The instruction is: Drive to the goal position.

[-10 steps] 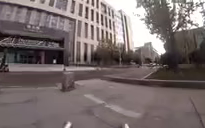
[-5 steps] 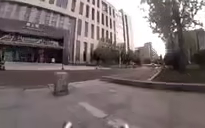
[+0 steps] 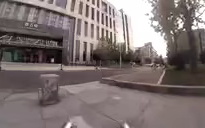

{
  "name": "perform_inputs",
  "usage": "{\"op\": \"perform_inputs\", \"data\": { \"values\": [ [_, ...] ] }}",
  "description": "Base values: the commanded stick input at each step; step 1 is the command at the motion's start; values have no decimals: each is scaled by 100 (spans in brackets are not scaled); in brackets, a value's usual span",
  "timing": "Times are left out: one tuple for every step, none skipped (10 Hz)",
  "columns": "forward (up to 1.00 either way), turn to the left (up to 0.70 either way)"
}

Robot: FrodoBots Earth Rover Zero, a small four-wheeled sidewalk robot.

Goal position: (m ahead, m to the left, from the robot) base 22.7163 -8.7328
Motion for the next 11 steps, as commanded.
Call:
{"op": "perform_inputs", "data": {
  "values": [
    [-99, 39],
    [-99, 39],
    [-99, 39],
    [-99, 39],
    [-99, 39],
    [-20, 85],
    [0, 94],
    [0, 34],
    [0, 0],
    [0, 0],
    [0, 0]
  ]
}}
